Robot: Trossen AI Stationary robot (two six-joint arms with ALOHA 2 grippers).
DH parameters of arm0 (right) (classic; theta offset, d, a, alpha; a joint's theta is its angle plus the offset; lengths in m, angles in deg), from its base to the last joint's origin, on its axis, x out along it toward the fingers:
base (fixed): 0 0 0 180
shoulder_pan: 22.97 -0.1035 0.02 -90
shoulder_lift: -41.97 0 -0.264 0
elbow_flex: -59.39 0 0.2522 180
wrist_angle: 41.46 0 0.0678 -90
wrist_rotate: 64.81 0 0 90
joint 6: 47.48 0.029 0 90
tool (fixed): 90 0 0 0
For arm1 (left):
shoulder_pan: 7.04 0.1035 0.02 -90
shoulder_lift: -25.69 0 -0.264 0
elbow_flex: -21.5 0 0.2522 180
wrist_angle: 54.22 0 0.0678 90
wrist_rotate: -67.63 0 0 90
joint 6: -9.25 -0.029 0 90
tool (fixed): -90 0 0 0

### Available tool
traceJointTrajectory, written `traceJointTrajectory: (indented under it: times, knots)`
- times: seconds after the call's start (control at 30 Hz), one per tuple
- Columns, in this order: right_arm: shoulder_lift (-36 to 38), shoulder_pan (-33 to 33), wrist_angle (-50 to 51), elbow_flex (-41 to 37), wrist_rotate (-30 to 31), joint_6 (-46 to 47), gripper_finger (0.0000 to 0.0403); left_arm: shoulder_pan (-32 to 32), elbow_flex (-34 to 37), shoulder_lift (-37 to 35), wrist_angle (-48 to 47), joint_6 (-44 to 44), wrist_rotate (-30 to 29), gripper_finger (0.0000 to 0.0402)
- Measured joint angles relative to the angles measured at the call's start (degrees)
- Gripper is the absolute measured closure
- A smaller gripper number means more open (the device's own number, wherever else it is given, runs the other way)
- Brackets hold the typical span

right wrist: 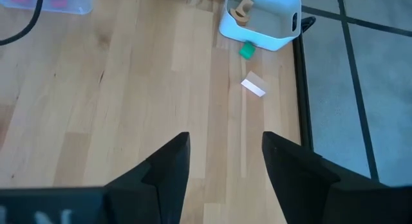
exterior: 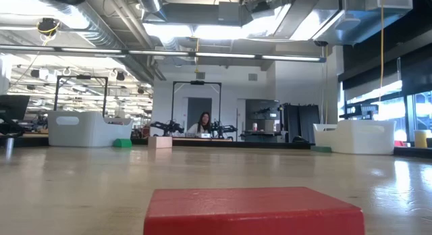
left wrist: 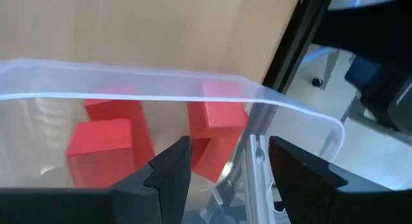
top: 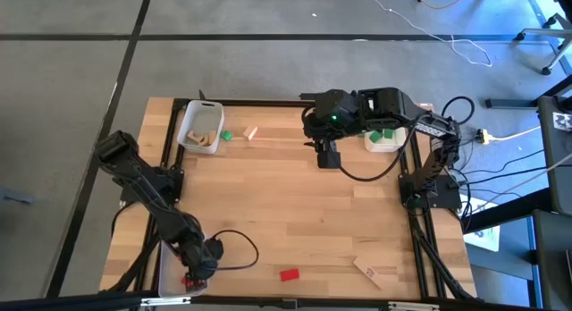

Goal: Sort & place blocks by color
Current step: Put the brown block into the transparent bin

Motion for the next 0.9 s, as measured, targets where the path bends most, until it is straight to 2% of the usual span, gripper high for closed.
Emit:
traceJointTrajectory:
  times: [0.3,0.57,0.67,0.9]
  knots:
    - [0.0,0.0,0.11,0.0,-5.3,-0.03,0.0206,1.86,0.0,-8.89,-11.33,3.02,-10.61,0.0203]
    - [0.0,0.41,2.13,0.0,-6.81,0.37,0.0206,6.53,0.0,-21.3,-25.62,3.03,-26.66,0.0203]
    - [-0.15,1.08,2.47,0.0,-6.8,4.13,0.0206,9.67,0.0,-25.35,-28.74,2.93,-31.18,0.0203]
    - [-0.27,2.47,12.46,0.0,-6.82,8.51,0.0206,17.04,0.0,-31.73,-29.17,-6.48,-38.11,0.0202]
